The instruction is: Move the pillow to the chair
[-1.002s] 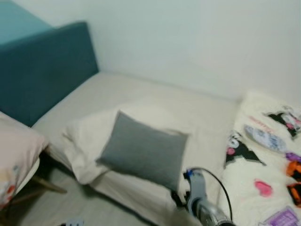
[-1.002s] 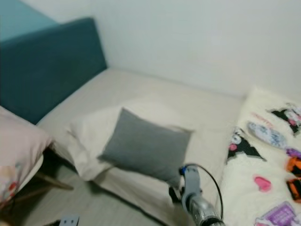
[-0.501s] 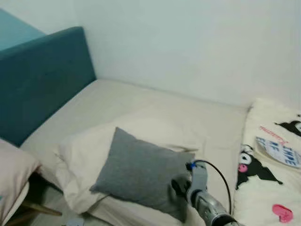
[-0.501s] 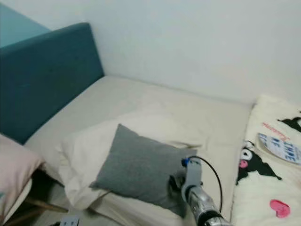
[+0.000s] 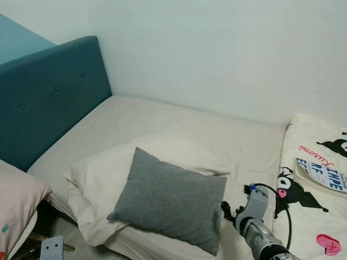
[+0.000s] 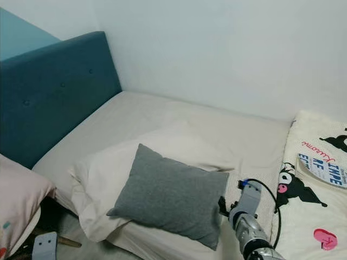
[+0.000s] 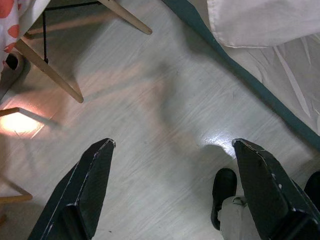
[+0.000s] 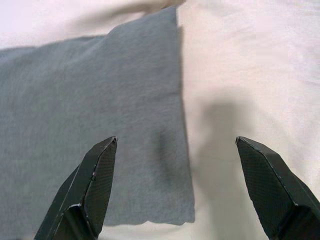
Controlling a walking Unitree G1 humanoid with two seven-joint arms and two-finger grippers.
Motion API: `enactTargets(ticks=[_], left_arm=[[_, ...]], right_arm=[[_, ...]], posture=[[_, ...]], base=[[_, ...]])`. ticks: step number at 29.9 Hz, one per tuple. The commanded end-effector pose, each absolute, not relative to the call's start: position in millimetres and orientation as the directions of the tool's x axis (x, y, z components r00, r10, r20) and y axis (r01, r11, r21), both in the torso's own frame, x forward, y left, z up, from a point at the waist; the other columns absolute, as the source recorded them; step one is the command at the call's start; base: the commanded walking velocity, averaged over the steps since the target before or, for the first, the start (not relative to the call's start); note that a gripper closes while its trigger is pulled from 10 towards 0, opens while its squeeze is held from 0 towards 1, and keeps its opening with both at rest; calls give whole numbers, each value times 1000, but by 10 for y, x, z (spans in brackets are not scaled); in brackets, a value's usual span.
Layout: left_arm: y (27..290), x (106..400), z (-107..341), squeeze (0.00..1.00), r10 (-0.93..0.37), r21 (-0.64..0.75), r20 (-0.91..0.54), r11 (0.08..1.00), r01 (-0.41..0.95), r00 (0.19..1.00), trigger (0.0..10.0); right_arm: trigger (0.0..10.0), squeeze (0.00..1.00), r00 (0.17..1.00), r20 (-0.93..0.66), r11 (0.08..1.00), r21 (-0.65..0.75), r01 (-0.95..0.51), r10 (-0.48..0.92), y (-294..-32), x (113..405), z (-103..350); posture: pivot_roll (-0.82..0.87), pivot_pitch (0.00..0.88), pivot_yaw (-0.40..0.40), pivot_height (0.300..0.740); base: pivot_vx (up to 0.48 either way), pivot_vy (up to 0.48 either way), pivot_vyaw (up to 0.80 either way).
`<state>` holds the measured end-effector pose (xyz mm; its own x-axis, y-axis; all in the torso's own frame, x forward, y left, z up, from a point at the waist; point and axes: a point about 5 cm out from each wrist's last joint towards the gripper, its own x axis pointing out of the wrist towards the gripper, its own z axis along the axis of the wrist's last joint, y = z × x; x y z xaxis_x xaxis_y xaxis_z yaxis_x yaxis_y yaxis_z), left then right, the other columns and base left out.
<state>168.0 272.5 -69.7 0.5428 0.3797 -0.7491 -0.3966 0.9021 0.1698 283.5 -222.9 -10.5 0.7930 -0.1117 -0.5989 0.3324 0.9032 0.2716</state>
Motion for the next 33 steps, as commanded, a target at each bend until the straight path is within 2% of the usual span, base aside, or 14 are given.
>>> enactTargets(ticks=[1,6,13,21,33], left_arm=[[2770,1646,-698,0,395,181,-753,893,-412,526,10000],[2693,1605,-746,0,376,182,-771,903,-389,514,10000],[2445,1435,-894,0,298,188,-826,946,-265,479,10000],[2408,1333,-939,0,278,199,-842,957,-213,462,10000],[2427,1237,-964,0,270,207,-852,961,-185,450,10000]], right_arm=[[10000,0,791,-605,884,313,348,-97,-2193,2841,-112],[10000,0,799,-595,841,385,379,-88,-2187,2847,-108],[10000,0,814,-580,840,431,329,-22,-2066,2852,-125],[10000,0,807,-588,839,413,354,-51,-2102,2823,-145],[10000,0,821,-564,813,436,386,-87,-2159,2786,-156]], posture=[[-127,4,57,675],[-130,0,59,655],[-135,2,62,620],[-126,27,68,586],[-117,57,85,581]], base=[[0,0,0],[0,0,0],[0,0,0],[0,0,0],[0,0,0]])
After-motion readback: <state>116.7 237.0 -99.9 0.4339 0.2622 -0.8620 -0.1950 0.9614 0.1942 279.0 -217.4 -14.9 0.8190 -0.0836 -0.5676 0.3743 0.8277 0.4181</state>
